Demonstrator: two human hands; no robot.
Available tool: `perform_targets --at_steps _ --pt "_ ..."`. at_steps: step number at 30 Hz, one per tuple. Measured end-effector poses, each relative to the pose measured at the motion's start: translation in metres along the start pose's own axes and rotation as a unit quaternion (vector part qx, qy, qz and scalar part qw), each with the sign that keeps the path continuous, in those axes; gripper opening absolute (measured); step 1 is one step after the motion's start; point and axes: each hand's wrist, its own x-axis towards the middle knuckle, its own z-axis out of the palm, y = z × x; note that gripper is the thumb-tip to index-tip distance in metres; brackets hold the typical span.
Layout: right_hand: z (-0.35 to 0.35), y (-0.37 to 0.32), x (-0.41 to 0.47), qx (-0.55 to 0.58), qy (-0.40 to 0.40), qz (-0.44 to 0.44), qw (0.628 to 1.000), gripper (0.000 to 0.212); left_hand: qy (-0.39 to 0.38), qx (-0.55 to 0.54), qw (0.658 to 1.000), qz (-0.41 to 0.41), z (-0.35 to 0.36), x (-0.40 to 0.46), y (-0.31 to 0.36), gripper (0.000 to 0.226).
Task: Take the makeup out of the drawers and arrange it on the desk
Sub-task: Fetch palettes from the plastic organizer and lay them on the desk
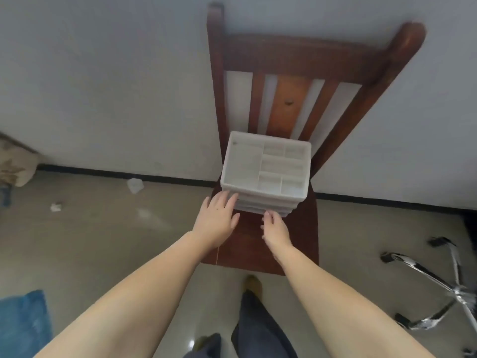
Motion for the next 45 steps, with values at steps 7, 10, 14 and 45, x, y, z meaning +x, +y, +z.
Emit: perform_targets --at_steps 7,10,14,45 --pt "0.022 -0.011 0.069 0.413 0.015 0.183 0.892 0.031 0.037 -0.012 0.999 0.037 0.029 0.064 -0.022 0.041" --pt "0.022 -0.01 0.078 0.479 0.019 0.187 0.857 0.026 0.106 -0.018 0.992 0.06 0.033 0.079 -0.025 0.025" --pt "0.016 -0.012 0.081 0.517 0.006 0.191 0.835 0.024 0.138 -0.031 0.988 0.056 0.026 0.091 -0.017 0.014" --pt "-0.047 0.01 -0.007 -0.065 -0.15 0.023 0.986 0.024 -0.04 0.019 0.976 0.212 0.052 0.04 -0.016 0.027"
